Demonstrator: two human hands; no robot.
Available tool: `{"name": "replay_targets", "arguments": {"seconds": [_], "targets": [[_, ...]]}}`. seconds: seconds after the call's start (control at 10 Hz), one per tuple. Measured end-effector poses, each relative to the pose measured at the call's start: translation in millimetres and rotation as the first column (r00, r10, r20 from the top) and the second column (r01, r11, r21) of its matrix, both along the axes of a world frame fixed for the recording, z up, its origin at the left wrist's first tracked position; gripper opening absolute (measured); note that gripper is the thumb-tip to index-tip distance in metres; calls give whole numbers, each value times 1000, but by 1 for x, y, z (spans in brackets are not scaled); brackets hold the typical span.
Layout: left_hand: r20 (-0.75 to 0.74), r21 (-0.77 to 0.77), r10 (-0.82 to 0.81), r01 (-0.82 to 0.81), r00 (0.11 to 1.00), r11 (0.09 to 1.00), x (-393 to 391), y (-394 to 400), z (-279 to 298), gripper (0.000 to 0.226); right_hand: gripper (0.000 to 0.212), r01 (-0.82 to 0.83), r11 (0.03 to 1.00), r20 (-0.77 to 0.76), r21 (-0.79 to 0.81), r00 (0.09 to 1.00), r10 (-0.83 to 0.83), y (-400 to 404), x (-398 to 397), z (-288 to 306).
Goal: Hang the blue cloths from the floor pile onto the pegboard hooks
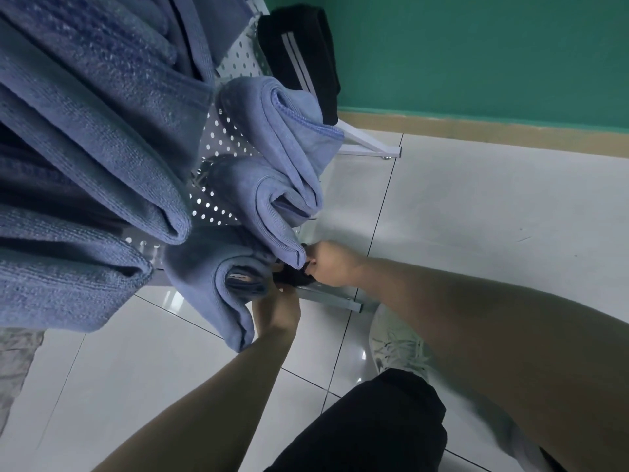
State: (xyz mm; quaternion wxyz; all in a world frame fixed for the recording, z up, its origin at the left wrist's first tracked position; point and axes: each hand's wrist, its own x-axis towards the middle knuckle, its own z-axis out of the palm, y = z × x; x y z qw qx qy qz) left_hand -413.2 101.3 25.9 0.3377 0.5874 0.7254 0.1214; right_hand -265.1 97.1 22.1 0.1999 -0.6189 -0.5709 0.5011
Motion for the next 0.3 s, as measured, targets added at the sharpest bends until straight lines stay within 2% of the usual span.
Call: {"name": "replay_targets", "arguments": {"seconds": [0.1,0.2,0.3], "targets": [[-61,35,-95,97,994,995,-3,1,1,24,50,7,996,-22,-92,1000,-9,-2,5,-1],[-115,-13,-183,183,976,983,0,-3,10,35,52,27,989,-49,-144,998,-34,-9,19,9],[-59,-36,-191,189,980,981,9,-10,20,28,42,76,989,-4,-124,997,-77,-22,40,22]]}}
